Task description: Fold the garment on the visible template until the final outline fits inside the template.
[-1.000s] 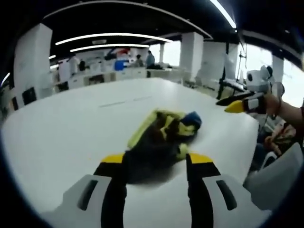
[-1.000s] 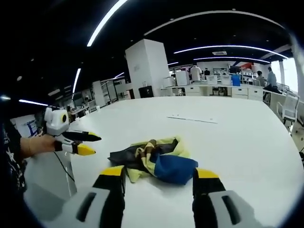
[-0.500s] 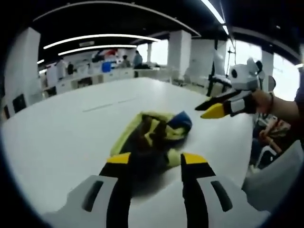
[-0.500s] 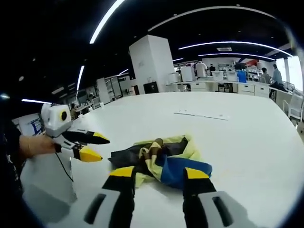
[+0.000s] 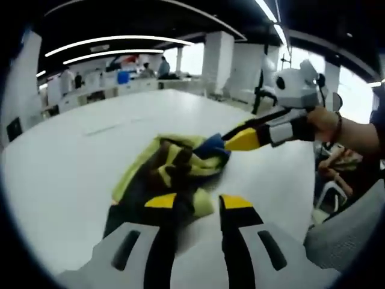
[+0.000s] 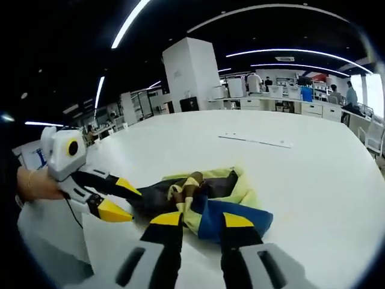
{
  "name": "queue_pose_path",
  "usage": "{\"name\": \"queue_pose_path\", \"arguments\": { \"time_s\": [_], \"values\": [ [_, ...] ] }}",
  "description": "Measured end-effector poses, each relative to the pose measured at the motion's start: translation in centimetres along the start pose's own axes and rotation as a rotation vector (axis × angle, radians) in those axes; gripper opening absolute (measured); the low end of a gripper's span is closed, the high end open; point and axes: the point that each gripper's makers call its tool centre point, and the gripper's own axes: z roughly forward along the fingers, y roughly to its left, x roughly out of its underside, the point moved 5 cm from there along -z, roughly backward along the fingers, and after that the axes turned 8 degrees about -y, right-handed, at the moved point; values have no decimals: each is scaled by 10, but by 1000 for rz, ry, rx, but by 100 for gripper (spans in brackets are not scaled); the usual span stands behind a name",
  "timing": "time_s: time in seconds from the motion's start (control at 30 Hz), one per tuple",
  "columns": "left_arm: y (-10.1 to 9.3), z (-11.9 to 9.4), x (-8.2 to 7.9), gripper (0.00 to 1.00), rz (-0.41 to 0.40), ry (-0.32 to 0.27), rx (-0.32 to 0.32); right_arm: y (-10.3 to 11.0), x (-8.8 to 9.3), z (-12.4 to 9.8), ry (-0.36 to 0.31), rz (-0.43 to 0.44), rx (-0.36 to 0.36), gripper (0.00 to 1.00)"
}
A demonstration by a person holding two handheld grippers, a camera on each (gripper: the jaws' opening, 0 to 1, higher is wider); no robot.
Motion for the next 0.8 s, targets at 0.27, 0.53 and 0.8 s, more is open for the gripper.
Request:
{"name": "queue_pose_path", "arguments": {
  "time_s": [0.27, 0.53, 0.8],
  "values": [
    [0, 15, 6, 18, -3, 27, 7, -2, 2, 9, 12, 11, 8, 18],
    [11, 22, 21, 14, -33, 86, -35, 0, 5, 17, 45, -38, 4, 14],
    [5, 21, 20, 8, 71, 107, -39, 1, 10, 18, 74, -69, 9, 8]
  ]
}}
